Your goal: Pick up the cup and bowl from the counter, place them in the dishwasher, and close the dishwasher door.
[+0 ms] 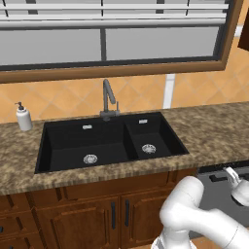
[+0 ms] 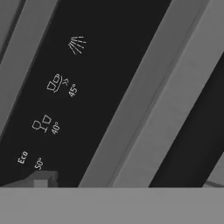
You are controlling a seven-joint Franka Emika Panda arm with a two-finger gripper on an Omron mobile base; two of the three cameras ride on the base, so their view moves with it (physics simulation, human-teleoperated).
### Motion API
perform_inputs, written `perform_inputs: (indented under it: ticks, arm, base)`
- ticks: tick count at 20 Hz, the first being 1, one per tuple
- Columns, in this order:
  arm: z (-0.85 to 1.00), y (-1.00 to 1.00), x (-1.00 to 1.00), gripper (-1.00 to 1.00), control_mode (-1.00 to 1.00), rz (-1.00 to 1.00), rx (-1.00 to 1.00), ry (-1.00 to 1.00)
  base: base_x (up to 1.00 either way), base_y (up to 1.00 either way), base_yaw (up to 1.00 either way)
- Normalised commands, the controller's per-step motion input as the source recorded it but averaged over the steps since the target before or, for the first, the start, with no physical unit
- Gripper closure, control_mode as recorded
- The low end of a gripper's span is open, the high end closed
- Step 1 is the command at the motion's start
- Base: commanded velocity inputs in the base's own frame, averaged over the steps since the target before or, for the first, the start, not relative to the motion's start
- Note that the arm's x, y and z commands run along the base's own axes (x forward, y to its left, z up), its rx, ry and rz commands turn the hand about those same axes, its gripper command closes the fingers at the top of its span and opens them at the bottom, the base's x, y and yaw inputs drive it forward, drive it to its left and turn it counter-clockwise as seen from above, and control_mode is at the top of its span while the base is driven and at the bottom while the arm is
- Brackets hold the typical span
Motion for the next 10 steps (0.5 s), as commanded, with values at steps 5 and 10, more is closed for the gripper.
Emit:
perform_inputs:
  ticks: [5, 10]
  arm:
    - [0.0, 0.3, 1.0, -1.0, -1.0, 0.0, 0.0, -0.1]
    - [0.0, 0.36, 0.99, -1.0, -1.0, 0.0, 0.04, -0.17]
  base:
    - [0.0, 0.0, 0.0]
    - [0.0, 0.0, 0.0]
